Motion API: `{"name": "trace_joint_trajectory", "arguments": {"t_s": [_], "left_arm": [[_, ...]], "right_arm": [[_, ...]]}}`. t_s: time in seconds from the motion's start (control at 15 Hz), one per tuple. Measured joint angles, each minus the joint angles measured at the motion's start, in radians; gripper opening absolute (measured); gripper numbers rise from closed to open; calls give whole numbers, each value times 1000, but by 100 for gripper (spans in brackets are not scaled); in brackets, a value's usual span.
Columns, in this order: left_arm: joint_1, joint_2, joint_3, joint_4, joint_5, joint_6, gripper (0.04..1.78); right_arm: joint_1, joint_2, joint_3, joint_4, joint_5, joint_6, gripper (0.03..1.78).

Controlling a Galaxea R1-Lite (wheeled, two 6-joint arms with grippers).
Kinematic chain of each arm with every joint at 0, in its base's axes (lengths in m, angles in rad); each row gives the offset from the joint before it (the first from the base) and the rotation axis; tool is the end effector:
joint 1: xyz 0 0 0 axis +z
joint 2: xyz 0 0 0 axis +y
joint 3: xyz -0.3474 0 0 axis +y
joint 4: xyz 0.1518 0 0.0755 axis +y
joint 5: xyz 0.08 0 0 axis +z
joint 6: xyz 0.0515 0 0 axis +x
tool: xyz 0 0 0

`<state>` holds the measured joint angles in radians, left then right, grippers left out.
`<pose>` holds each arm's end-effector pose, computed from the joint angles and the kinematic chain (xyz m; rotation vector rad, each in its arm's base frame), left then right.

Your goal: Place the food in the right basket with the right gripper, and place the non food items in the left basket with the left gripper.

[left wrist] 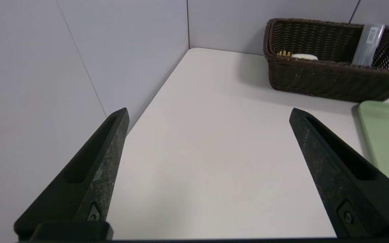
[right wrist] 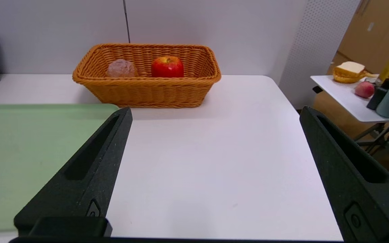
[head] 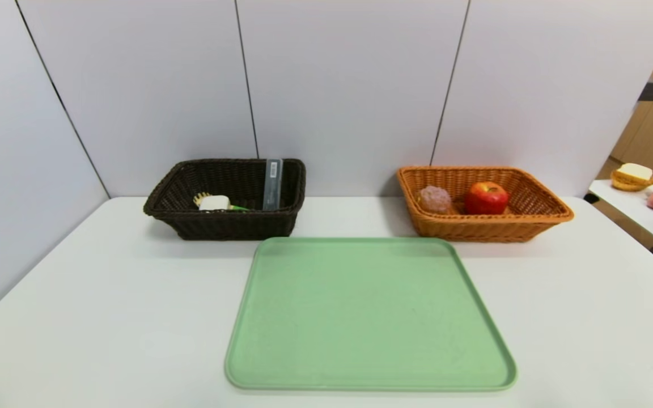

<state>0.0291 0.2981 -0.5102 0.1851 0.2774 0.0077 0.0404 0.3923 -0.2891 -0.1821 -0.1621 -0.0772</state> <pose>-0.0705 0.0121 0.2113 0.0043 -0.0257 0.3066 -0.0315 -0.0096 0.2026 -0.0691 -0.0738 -0.1246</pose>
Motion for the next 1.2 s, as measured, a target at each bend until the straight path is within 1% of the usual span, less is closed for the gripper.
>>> {"name": "trace_joint_trajectory", "arguments": {"t_s": [0.13,0.2,0.27,0.33,0.4,0.47,0.53,0.6,0.67,0.73,0.8,0.87,1.0,1.07,1.2], "left_arm": [[-5,-147,81,-2,-39,87,168],[-8,-198,113,-8,-67,117,168],[-10,-232,130,-16,-91,131,168],[-11,-257,149,-19,-103,132,169],[-12,-272,174,-25,-114,134,169],[-13,-283,207,-37,-129,134,169],[-13,-290,252,-60,-139,134,169],[-13,-295,311,-104,-145,135,169],[-13,-297,381,-161,-151,142,169],[-13,-299,442,-224,-168,153,169],[-13,-299,475,-284,-195,160,169],[-13,-300,493,-292,-227,156,169],[-14,-300,506,-234,-291,102,169],[-13,-300,509,-210,-300,82,169],[-13,-300,510,-222,-299,48,169]], "right_arm": [[-16,-166,24,94,23,-39,171],[-22,-237,41,122,39,-67,171],[-27,-289,68,114,58,-98,171],[-31,-326,115,79,72,-123,171],[-33,-346,159,38,81,-136,171],[-35,-366,222,-24,106,-149,171],[-37,-376,255,-58,132,-147,171],[-37,-383,271,-50,160,-130,171],[-37,-388,280,-3,180,-105,171],[-38,-392,285,77,204,-79,171],[-38,-393,287,139,212,-61,171],[-38,-394,288,179,214,-46,171],[-38,-394,288,188,213,-27,171],[-38,-394,288,188,211,-11,171],[-38,-394,289,188,204,6,171]]}}
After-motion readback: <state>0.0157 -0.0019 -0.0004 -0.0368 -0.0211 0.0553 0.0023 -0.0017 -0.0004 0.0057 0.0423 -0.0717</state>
